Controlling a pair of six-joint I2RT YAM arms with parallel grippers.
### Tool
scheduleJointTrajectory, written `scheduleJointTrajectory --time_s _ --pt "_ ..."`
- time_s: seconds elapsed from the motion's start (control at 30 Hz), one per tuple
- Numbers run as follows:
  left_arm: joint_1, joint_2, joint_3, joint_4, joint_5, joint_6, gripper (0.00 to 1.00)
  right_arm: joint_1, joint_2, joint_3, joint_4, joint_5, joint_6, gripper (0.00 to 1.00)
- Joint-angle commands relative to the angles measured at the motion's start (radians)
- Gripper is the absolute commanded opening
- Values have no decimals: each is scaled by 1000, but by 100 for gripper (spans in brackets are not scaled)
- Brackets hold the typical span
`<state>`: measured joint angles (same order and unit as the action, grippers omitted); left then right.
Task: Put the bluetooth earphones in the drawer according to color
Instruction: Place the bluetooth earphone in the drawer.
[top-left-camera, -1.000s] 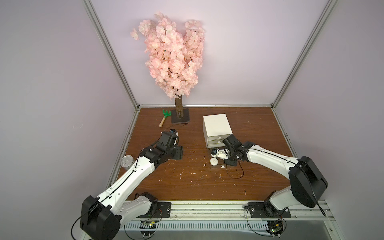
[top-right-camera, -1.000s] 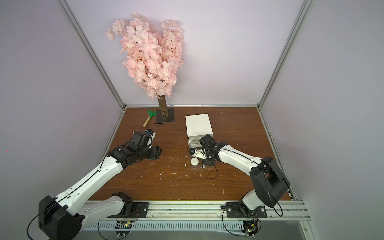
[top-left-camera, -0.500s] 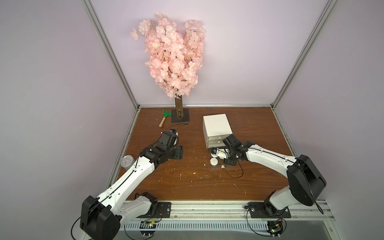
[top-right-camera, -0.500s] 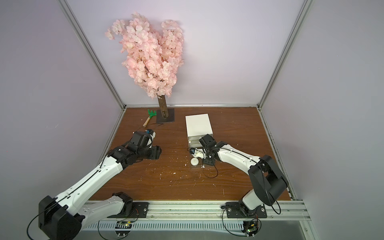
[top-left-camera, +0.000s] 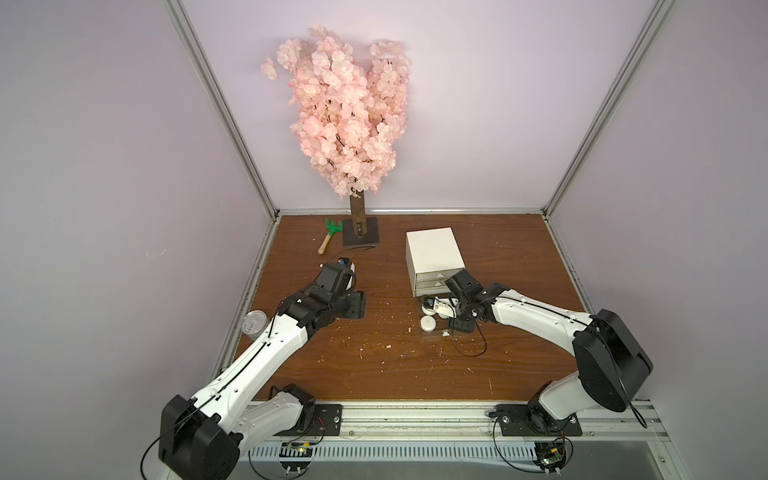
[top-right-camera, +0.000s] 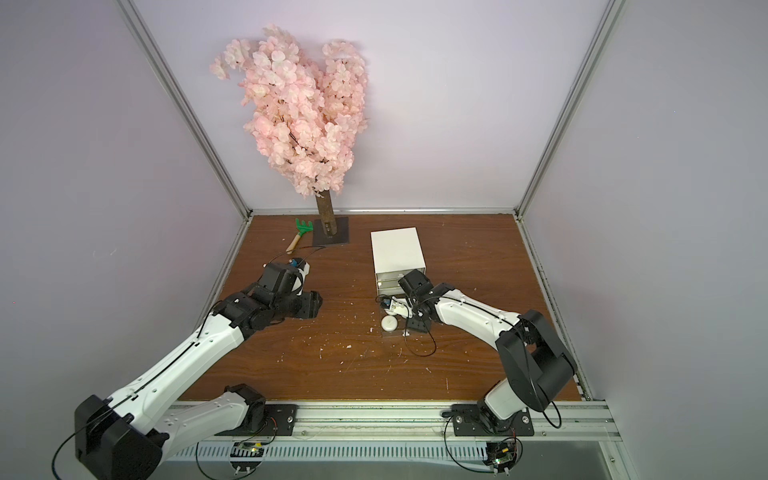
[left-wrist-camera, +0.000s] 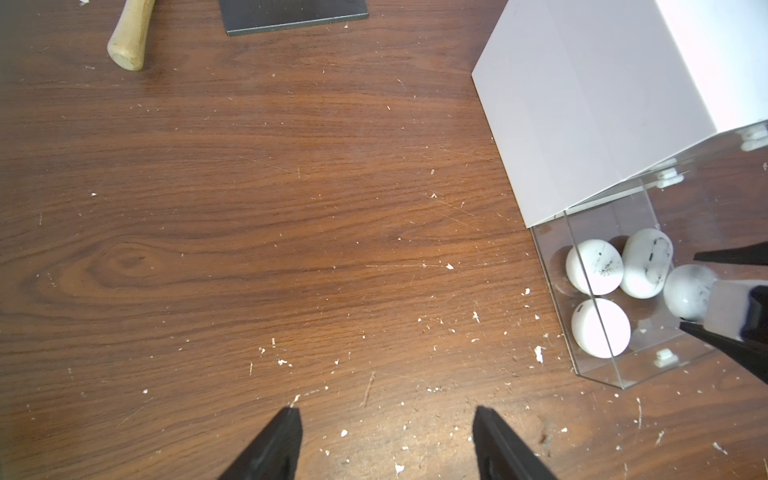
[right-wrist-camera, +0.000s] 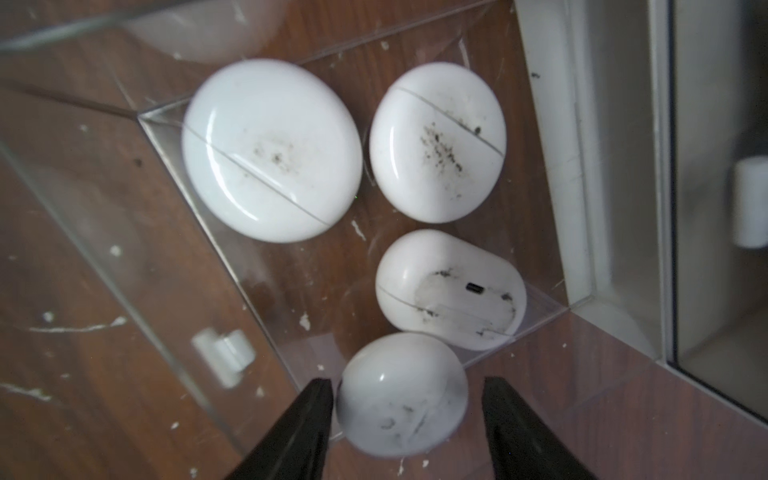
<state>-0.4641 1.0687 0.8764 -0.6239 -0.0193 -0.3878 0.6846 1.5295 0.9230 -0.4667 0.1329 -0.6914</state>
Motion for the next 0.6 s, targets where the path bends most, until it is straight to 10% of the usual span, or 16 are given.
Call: scheduleJointTrajectory --time_s 0.0,0.47,0.57 --pt "12 -21 4 1 2 12 70 -5 -44 -9 -9 18 13 69" --pt "12 -3 67 4 36 1 70 41 -329 102 77 101 187 71" --pt "12 31 115 23 80 -3 70 56 -453 59 150 39 341 56"
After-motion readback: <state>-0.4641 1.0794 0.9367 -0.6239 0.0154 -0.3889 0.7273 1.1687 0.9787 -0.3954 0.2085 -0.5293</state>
